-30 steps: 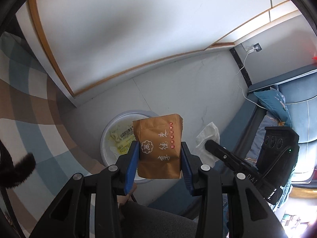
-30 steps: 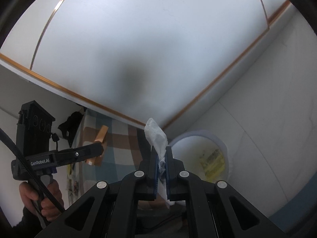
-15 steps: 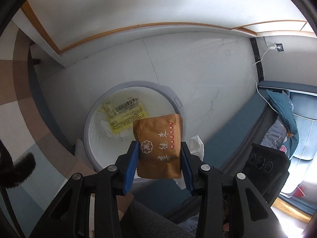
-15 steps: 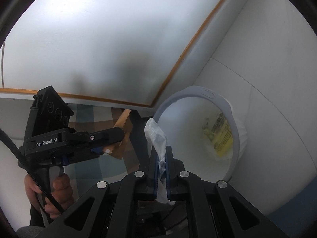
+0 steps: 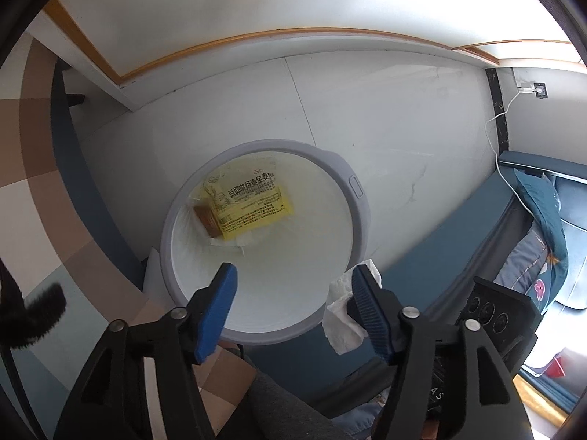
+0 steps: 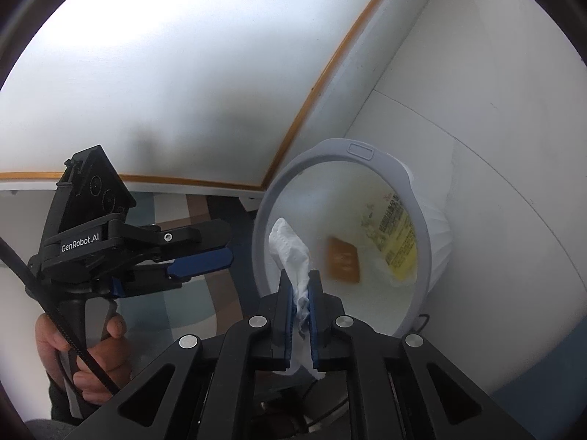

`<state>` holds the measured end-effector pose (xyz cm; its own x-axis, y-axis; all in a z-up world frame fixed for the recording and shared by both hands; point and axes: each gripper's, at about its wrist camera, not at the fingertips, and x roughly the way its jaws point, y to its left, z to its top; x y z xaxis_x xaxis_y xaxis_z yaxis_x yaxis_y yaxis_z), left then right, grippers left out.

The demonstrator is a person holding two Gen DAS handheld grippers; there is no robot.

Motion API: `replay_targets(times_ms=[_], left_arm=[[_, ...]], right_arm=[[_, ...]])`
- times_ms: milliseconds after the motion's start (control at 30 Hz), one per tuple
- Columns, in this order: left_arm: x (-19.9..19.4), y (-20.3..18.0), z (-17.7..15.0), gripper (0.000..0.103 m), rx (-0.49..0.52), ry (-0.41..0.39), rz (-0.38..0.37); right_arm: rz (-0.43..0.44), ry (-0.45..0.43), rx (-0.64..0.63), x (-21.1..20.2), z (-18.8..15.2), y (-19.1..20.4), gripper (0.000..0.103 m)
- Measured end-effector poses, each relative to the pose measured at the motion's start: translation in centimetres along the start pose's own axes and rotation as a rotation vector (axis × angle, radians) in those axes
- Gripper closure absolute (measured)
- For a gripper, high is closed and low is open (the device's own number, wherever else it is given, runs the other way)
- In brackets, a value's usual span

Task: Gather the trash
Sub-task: 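Open both grippers to drop the packet and tissue into the white bin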

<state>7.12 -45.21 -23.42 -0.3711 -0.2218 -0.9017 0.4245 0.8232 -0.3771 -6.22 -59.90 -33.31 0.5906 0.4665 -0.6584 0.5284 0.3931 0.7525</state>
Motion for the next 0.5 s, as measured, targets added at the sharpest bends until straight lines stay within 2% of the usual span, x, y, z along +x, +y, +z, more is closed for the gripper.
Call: replay_targets(times_ms=[167,300,367,500], left_arm=[[-1.7,-0.2,-1.1,0.031,0.037,-0.038,0.026],[-3.6,-0.4,-2.3,0.030,0.070,-0.102,0.060],[-4.5,-0.6,-2.6,0.030,0.082,-0.132,0.074],[-5.6,-0.2,-3.0,0.029,0.096,-0.176,0.079]], right_arm=[[-0.012,0.006,-0.013,0.1,0.1,0.6,0.095],[-0.031,0.012,-0.021,0.4,0.2,1.0,0.094],[-0.042,0.019,-0.030,0.6,0.2,1.2,0.089],[-0.052,0.018,-0.043,0.6,-0.3,1.7,0.071]])
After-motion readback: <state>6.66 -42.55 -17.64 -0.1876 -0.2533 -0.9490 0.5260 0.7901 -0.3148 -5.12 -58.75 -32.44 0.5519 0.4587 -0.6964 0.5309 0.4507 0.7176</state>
